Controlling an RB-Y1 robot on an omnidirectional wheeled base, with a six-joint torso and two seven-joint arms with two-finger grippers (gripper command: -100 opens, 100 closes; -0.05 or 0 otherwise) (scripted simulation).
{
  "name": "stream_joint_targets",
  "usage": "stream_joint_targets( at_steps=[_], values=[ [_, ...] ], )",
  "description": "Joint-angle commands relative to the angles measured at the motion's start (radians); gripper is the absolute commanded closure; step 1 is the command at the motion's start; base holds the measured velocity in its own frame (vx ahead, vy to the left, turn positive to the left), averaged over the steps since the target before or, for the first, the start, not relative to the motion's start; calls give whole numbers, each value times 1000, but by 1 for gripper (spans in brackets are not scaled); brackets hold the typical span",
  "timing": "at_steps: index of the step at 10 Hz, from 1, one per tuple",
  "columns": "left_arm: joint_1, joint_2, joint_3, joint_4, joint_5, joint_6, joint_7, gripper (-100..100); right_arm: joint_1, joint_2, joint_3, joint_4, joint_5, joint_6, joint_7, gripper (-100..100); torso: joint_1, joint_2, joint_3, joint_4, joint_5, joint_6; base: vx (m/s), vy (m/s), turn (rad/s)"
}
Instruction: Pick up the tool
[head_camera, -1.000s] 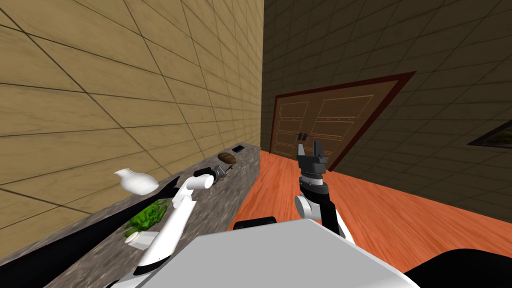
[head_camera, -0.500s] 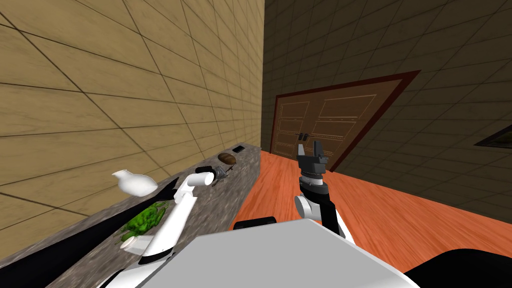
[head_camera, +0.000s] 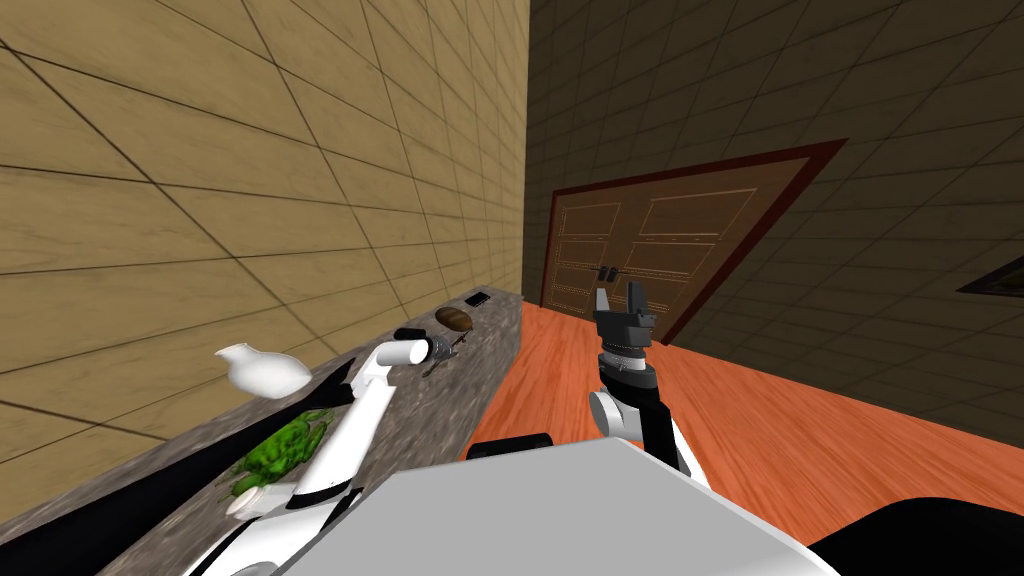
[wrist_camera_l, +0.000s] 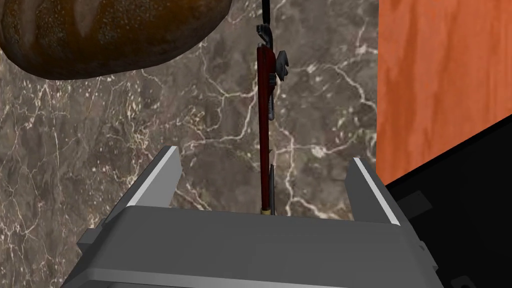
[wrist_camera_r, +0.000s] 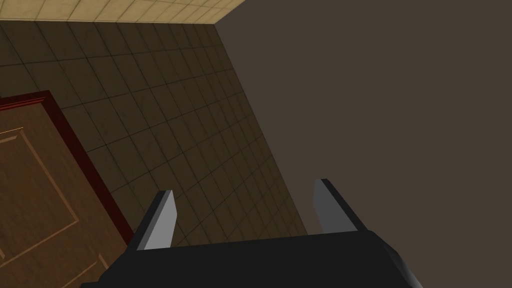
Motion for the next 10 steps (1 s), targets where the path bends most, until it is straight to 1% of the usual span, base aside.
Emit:
stream_joint_targets(
  at_steps=[1,2,3,4,5,6,7,8,9,10],
  values=[
    [-6,2,1,2,2,30,6,-100,0,0,0,0,0,0,0,0,0,0,0,0,0,0,11,2,1],
    [-26,8,1,15,17,69,36,-100,0,0,0,0,0,0,0,0,-1,1,1,0,0,0,25,7,-4],
    [-26,8,1,15,17,85,36,-100,0,0,0,0,0,0,0,0,0,1,0,0,0,0,27,7,-6],
    [-45,14,2,26,30,119,65,-100,0,0,0,0,0,0,0,0,0,1,0,0,0,0,36,17,-7],
    [-45,14,2,26,30,137,65,-100,0,0,0,0,0,0,0,0,0,0,0,0,0,0,30,19,-8],
    [-63,20,2,36,42,171,92,-100,0,0,0,0,0,0,0,0,0,0,0,0,0,0,28,17,-12],
    [-63,20,2,36,42,185,92,-100,0,0,0,0,0,0,0,0,0,0,0,0,0,0,26,13,-7],
    [-79,25,2,45,54,221,117,-100,0,0,0,0,0,0,0,0,0,1,0,0,0,0,30,15,-12],
    [-79,25,2,45,54,229,117,-100,0,0,0,0,0,0,0,0,0,0,0,0,0,0,27,14,-8],
    [-93,30,1,52,64,269,140,-100,0,0,0,0,0,0,0,0,0,1,0,0,0,0,28,12,-15]
  ],
)
